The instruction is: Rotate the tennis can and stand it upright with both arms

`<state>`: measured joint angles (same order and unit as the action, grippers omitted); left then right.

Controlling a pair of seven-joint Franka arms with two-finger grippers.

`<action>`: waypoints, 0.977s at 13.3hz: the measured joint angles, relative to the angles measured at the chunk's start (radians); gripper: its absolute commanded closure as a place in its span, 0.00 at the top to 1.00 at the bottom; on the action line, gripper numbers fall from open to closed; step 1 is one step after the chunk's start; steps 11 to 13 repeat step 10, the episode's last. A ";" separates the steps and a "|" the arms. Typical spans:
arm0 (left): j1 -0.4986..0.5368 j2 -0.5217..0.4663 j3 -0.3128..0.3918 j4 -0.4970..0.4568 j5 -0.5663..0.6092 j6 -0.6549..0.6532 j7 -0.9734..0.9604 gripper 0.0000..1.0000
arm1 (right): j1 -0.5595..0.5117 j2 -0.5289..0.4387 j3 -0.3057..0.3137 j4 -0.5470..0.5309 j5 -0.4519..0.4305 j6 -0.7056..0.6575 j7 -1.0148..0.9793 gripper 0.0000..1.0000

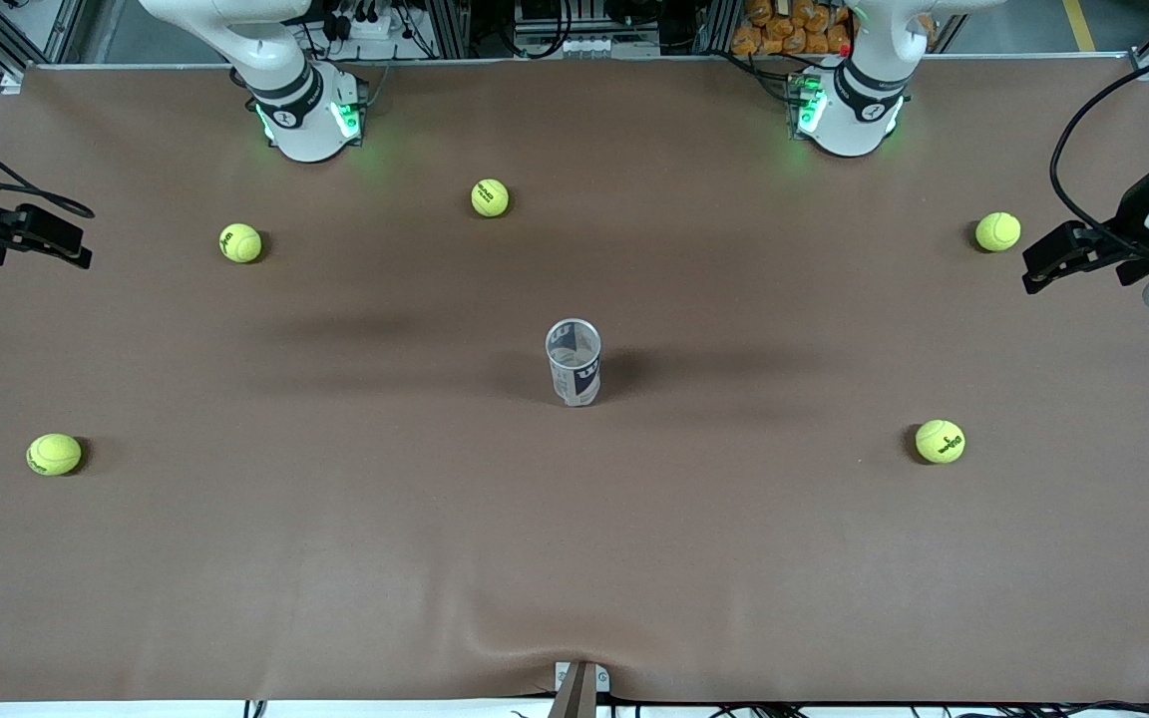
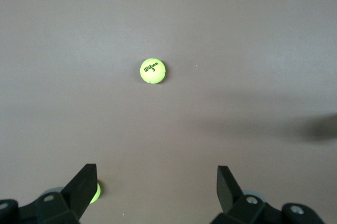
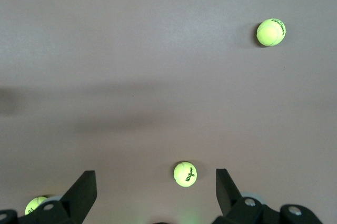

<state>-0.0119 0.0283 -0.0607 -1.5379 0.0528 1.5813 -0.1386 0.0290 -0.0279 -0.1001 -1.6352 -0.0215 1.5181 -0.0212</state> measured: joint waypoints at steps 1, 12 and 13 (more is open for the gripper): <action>0.008 -0.008 0.000 -0.011 0.000 0.001 0.002 1.00 | 0.000 0.000 0.000 0.000 0.000 0.000 0.000 1.00; 0.026 -0.064 -0.008 -0.063 0.000 0.014 0.009 1.00 | 0.000 0.000 0.000 0.000 0.000 0.000 0.000 1.00; 0.026 -0.064 -0.008 -0.063 0.000 0.014 0.009 1.00 | 0.000 0.000 0.000 0.000 0.000 0.000 0.000 1.00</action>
